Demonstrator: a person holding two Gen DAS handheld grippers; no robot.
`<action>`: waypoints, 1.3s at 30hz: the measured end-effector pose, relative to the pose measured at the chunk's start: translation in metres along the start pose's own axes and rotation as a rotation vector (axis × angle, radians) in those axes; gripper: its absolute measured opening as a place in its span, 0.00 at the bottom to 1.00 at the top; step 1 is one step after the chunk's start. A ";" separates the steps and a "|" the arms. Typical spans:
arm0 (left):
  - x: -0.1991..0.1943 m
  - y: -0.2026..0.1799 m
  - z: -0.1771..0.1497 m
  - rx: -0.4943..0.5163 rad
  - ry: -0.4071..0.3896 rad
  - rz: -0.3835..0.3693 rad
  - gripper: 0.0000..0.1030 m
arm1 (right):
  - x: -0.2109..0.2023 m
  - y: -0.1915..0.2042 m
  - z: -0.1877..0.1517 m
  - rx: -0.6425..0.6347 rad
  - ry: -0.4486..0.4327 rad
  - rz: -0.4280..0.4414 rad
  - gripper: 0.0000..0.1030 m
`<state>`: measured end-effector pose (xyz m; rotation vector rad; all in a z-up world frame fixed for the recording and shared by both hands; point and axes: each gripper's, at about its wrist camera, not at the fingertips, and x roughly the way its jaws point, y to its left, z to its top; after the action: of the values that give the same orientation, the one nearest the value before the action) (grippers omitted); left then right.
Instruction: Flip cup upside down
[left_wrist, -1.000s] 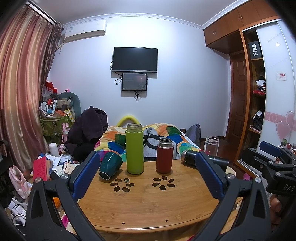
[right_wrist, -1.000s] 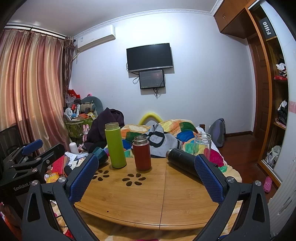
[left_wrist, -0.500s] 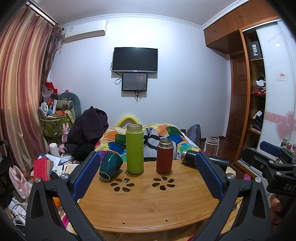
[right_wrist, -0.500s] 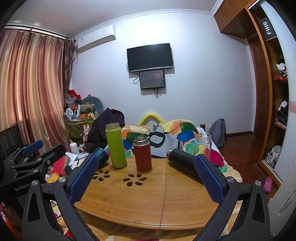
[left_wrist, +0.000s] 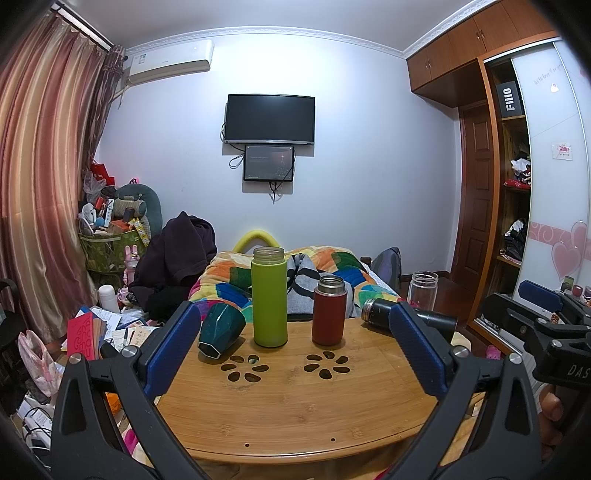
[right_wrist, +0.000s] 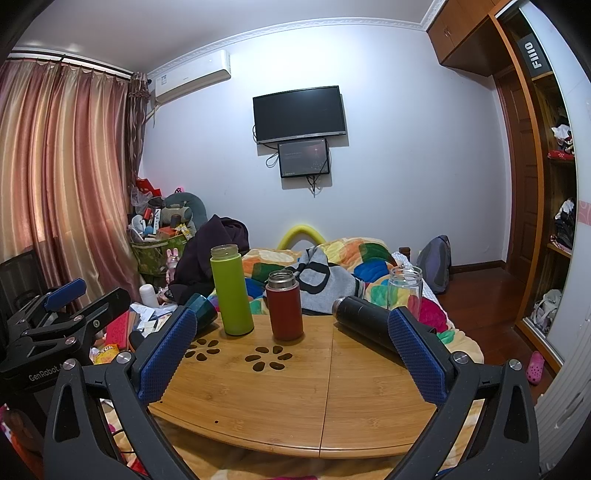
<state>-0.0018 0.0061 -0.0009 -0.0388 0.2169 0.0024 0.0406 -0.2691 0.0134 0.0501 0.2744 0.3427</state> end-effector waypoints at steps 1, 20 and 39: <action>-0.001 -0.001 0.000 0.000 0.000 0.000 1.00 | 0.000 0.000 0.000 0.000 0.000 0.001 1.00; 0.020 0.008 0.001 0.004 0.059 0.008 1.00 | 0.016 0.001 0.002 0.009 0.025 -0.001 1.00; 0.275 0.128 -0.056 0.018 0.624 0.168 1.00 | 0.070 -0.045 -0.014 0.063 0.135 -0.058 1.00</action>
<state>0.2535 0.1311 -0.1199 -0.0026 0.8436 0.1574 0.1150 -0.2876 -0.0226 0.0813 0.4196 0.2806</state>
